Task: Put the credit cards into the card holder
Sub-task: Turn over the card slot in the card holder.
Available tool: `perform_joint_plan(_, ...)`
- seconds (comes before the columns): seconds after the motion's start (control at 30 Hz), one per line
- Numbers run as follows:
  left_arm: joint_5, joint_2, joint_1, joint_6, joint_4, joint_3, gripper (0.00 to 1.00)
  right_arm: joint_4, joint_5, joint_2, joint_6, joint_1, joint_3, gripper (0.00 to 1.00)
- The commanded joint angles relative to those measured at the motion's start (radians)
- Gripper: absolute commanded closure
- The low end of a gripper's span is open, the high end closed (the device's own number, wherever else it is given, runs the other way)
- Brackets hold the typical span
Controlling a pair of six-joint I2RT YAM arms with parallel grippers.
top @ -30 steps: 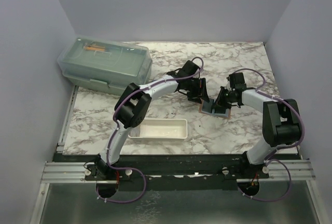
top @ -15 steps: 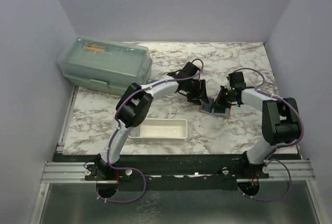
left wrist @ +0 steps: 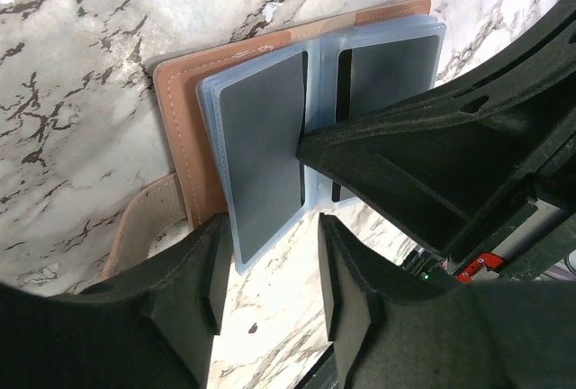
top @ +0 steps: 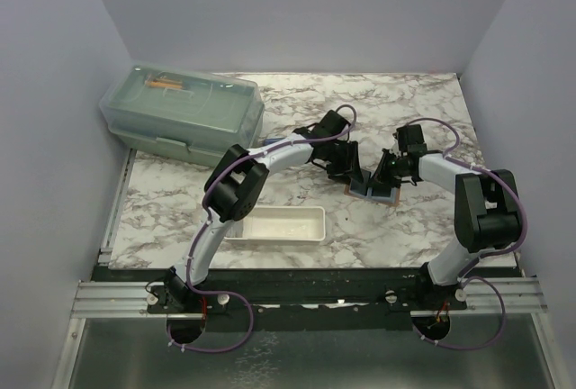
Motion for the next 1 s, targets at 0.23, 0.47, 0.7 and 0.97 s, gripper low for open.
perform_joint_plan(0.23,0.019,-0.015,-0.050,-0.012,0.016,0.075,0.58,0.008,0.044,0.024,0.011,0.007,-0.005,0.99)
perform_joint_plan(0.47,0.032,-0.012,-0.058,-0.020,0.016,0.092,0.57,-0.030,0.065,-0.017,0.040,0.006,0.026,0.88)
perform_joint_plan(0.7,0.038,0.000,-0.064,-0.025,0.017,0.108,0.56,-0.071,0.097,-0.042,0.054,0.003,0.045,0.84)
perform_joint_plan(0.97,0.044,0.018,-0.068,-0.030,0.017,0.142,0.53,-0.119,0.110,-0.104,0.062,-0.010,0.065,0.74)
